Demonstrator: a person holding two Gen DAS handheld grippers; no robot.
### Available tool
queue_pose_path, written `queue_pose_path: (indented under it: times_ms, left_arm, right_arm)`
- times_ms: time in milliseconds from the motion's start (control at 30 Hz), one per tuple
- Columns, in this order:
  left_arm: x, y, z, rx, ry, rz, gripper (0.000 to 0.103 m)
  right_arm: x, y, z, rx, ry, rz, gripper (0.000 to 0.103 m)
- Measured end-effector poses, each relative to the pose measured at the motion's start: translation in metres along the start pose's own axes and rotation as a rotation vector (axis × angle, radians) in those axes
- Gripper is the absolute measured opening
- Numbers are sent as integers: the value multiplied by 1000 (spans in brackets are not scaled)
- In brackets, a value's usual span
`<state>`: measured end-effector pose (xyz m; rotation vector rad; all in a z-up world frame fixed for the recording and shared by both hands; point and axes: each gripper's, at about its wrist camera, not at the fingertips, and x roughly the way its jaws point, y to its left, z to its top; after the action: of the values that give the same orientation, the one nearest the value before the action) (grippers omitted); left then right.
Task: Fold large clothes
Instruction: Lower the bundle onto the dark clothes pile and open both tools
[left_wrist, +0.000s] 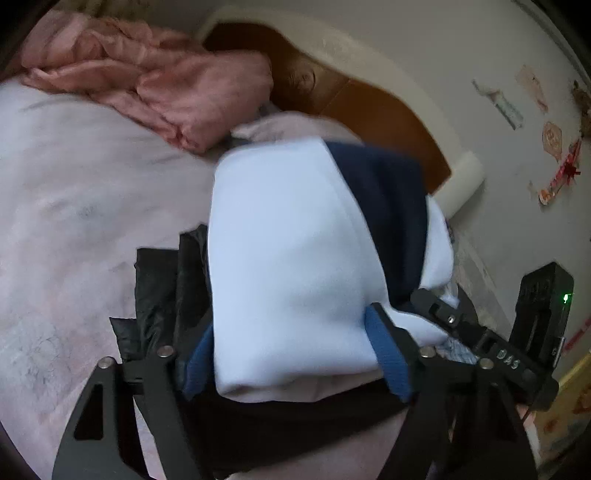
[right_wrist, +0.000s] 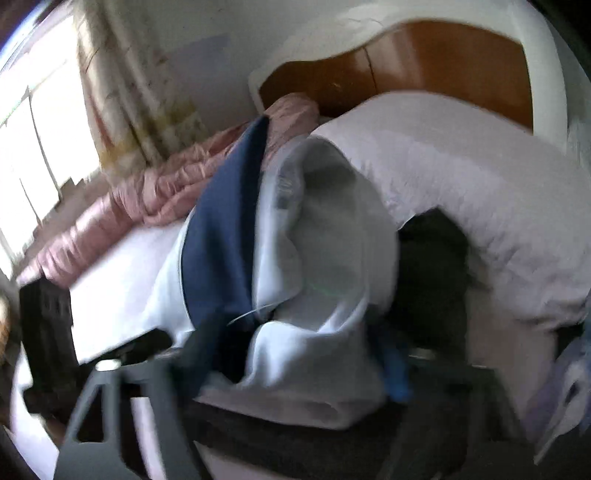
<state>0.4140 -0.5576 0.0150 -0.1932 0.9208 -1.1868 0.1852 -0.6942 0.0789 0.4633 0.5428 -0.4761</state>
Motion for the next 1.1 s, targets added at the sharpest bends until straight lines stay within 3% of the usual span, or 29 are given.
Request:
queue_pose_path:
  times_ms: [67, 133, 200, 300, 367, 500, 600, 700, 800, 933, 1000, 1100]
  left_arm:
    - [-9, -13, -7, 38, -18, -21, 53]
    - [-23, -31, -13, 76, -21, -35, 48]
    - [-38, -49, -21, 111, -13, -21, 46]
    - [-59, -55, -34, 111, -1, -3, 46]
    - [-60, -60, -37, 154, -33, 67, 46]
    - [-31, -55, -40, 196, -49, 217, 49]
    - [-21, -47, -40, 184, -53, 195, 51]
    - [-23, -53, -49, 280, -41, 214, 59]
    - [-28, -50, -55, 291, -63, 241, 73]
    - [-51, -59, -68, 388, -169, 329, 77]
    - [-64, -66, -72, 451, -232, 382, 82]
    - [-90, -75, -84, 510, -329, 422, 93]
  right_arm:
    - [-10, -11, -2, 23, 1, -6, 31]
    - [-29, -12, -5, 16, -23, -4, 25]
    - [-50, -6, -13, -29, -55, -25, 24]
    - [-72, -3, -24, -17, -59, 19, 24]
    - [-70, -2, -29, -14, -53, 30, 24]
    - [-31, -1, -35, 7, -40, -53, 28]
    - [-26, -4, -44, 33, -42, -78, 30]
    - [-26, -2, -51, -13, -37, -92, 31]
    - [-31, -2, -59, -37, -52, -78, 36]
    - [-47, 2, -70, -22, -146, -97, 69]
    - [-57, 10, -76, -39, -196, -110, 70]
    - [-75, 25, -83, -50, -267, -119, 82]
